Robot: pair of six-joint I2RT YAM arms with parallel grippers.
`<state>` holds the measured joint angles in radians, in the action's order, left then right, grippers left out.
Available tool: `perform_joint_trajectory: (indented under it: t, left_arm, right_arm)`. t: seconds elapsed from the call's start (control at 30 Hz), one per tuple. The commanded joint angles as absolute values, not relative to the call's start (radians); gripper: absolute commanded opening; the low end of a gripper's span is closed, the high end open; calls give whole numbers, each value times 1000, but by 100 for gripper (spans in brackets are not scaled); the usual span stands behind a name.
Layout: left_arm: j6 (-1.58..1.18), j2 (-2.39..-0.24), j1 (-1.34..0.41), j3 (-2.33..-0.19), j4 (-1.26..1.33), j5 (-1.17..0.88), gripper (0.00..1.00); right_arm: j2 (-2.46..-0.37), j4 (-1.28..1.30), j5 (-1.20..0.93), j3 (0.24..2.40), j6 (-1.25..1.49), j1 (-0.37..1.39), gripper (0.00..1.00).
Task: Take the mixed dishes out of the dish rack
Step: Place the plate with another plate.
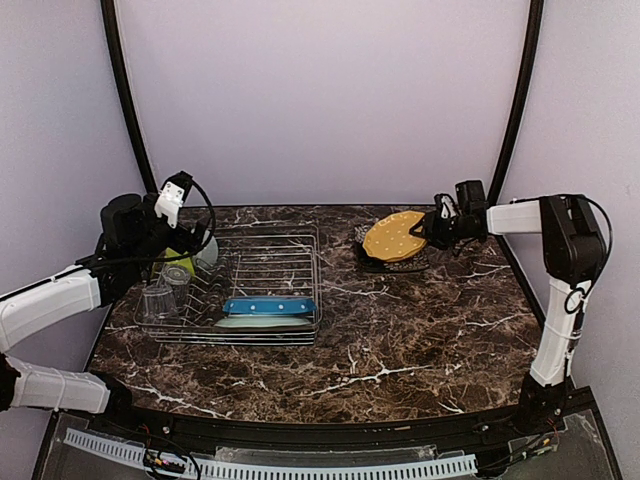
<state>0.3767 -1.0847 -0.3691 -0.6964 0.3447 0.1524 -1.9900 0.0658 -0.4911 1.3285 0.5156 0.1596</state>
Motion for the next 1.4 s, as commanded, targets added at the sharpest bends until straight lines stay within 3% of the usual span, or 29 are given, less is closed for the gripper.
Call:
perform_joint_trajectory:
  t: [0.0,0.9,1.37]
  left_arm:
    - [365,-1086,-365,-698,350,140,99]
    - [370,-1086,-366,-698,345,131,99]
    - [368,-1087,-365,-700,343,125,99]
  right_arm:
    - [-2000,35,-472,1352,482,158,48]
    - [-2043,81,-333,1351,387,158,48]
    - [-1977,153,-209,1348,336,157,59]
